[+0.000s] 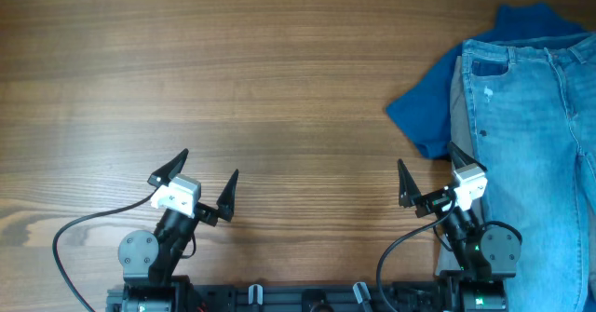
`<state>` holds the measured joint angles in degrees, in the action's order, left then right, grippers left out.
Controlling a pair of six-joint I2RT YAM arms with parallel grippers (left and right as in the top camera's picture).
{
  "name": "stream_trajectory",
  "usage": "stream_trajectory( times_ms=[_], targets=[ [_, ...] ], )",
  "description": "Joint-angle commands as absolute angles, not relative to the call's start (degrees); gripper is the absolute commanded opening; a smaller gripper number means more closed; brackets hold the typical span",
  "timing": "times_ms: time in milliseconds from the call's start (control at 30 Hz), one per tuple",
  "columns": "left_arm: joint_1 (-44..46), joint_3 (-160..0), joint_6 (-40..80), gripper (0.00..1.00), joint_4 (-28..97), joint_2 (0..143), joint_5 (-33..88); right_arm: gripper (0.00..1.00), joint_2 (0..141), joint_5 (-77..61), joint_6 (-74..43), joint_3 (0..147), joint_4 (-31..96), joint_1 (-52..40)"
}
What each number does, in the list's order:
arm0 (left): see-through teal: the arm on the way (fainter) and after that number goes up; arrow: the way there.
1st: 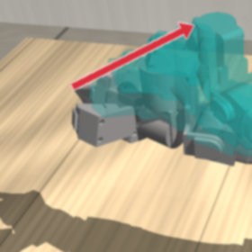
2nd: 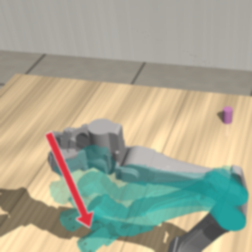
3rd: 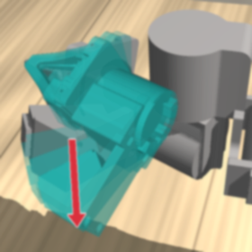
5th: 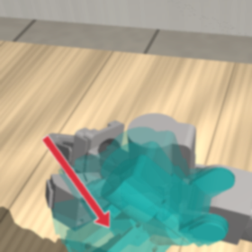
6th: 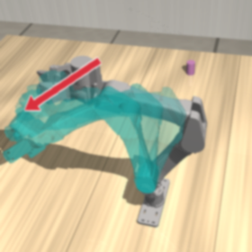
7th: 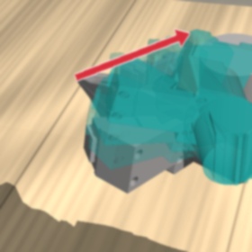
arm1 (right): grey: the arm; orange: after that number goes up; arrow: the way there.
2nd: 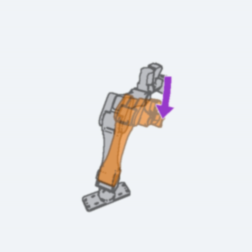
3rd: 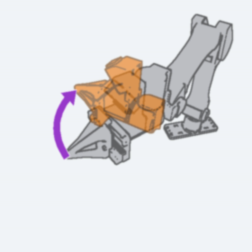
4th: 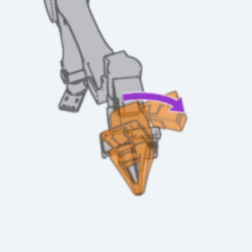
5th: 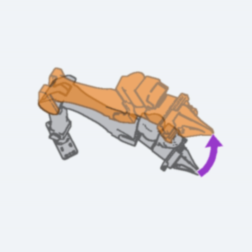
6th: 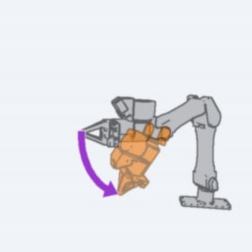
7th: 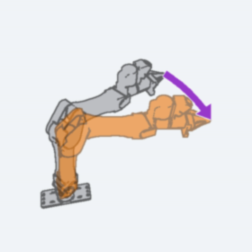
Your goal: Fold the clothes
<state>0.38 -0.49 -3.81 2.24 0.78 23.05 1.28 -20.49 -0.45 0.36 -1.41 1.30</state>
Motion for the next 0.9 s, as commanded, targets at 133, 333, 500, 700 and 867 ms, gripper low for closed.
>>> stream_trajectory(
  times_ms=[133,333,500,700,867],
  targets=[
    [0.64,-0.34,-4.08,1.00,2.42,0.60,23.35,1.00,1.67,-19.64,-1.52,0.30,-1.67,1.48],
    [0.64,-0.34,-4.08,1.00,2.39,0.60,23.35,1.00,1.67,-19.07,-1.52,0.30,-1.67,1.48],
    [0.64,-0.34,-3.90,1.00,2.42,0.60,24.97,1.00,2.33,-22.72,-16.08,0.30,-1.67,1.48],
    [0.64,-1.78,9.91,1.00,-5.37,0.67,30.72,1.00,8.58,-32.27,-29.95,2.42,-3.33,1.48],
    [0.47,-17.32,10.98,1.00,6.76,6.92,26.55,1.00,18.48,-35.92,-26.20,20.27,7.88,1.48]
  ],
)
